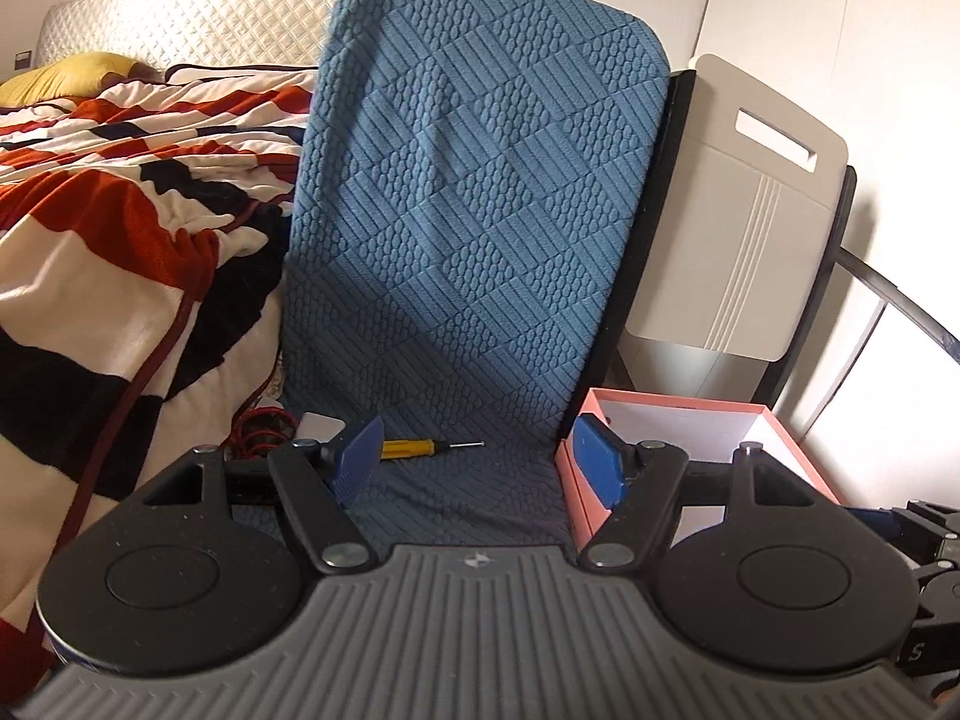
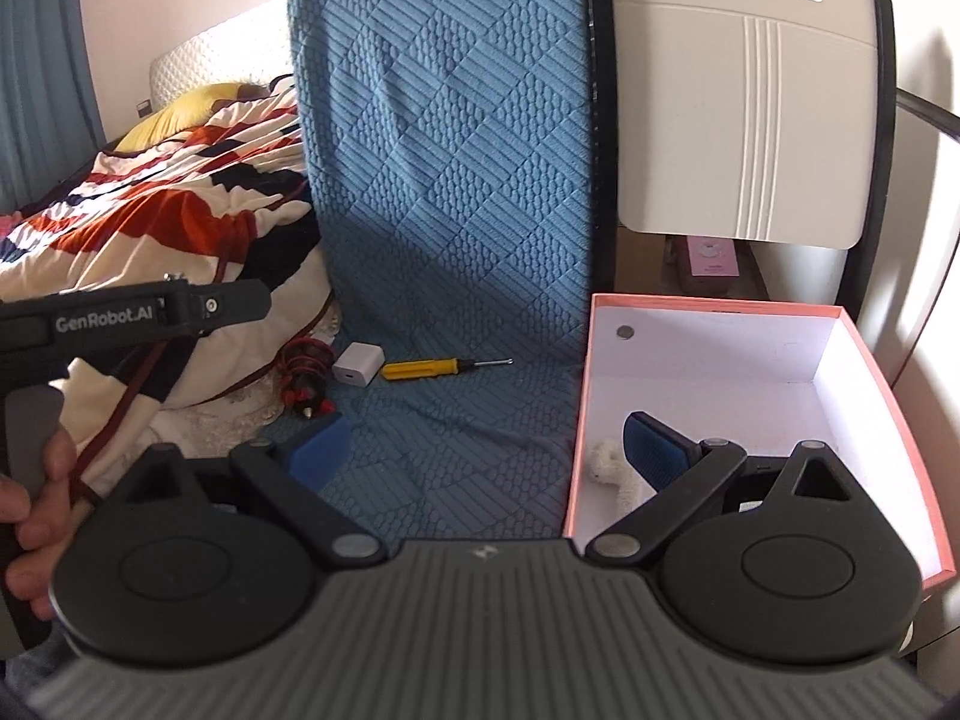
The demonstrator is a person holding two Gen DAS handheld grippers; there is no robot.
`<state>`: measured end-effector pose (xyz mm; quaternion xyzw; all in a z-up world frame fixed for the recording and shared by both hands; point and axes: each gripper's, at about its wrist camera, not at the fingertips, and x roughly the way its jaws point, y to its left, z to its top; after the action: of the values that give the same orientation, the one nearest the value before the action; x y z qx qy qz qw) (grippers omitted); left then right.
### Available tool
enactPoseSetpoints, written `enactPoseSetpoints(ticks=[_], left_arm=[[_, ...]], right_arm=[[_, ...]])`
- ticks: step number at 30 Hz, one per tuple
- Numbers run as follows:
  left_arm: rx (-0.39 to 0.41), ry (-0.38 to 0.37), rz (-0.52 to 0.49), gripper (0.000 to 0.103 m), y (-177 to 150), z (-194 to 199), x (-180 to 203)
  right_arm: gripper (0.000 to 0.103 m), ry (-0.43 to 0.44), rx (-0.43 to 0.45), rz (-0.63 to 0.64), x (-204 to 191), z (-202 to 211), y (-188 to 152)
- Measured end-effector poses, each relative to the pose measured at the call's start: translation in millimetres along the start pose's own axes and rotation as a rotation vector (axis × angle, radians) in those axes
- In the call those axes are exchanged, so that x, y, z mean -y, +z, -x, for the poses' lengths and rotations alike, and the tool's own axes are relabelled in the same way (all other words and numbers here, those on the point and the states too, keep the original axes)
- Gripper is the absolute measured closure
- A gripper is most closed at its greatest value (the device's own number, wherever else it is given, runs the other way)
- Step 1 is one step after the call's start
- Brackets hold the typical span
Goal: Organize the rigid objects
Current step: 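Move both open grippers back over the remaining objects on the mat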
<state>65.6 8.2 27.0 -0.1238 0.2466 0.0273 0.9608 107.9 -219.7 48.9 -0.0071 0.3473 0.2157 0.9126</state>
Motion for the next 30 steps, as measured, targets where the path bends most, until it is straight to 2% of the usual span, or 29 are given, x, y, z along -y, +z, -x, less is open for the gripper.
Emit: enactPoseSetpoints(ticks=[10,12,14,26,28,30], left_arm=[[0.004,0.056,-0.003,0.028,-10.6,-6.5,-25.8],[0.001,0.092,-0.008,0.028,-16.7,-11.4,-30.6],[-0.007,0.088,0.002,0.028,-26.2,-17.1,-37.1],[-0.097,0.132,0.036,0.028,-67.5,-59.2,-71.2],[-0.119,0.130,0.073,0.028,-72.6,-73.4,-76.1],[-0.145,0.125,0.056,0.028,-78.4,-90.3,-74.4]], right_arm=[[0.003,0.060,-0.053,0.035,-37.8,-32.2,-21.0],[0.003,0.076,-0.061,0.040,-41.5,-39.3,-26.7],[0.003,0.086,-0.065,0.049,-43.6,-47.2,-33.2],[0.003,0.143,-0.114,-0.023,-45.0,-91.0,-55.3],[0.003,0.140,-0.092,0.002,-49.3,-96.1,-54.6],[0.003,0.137,-0.094,0.035,-51.6,-105.8,-53.1]])
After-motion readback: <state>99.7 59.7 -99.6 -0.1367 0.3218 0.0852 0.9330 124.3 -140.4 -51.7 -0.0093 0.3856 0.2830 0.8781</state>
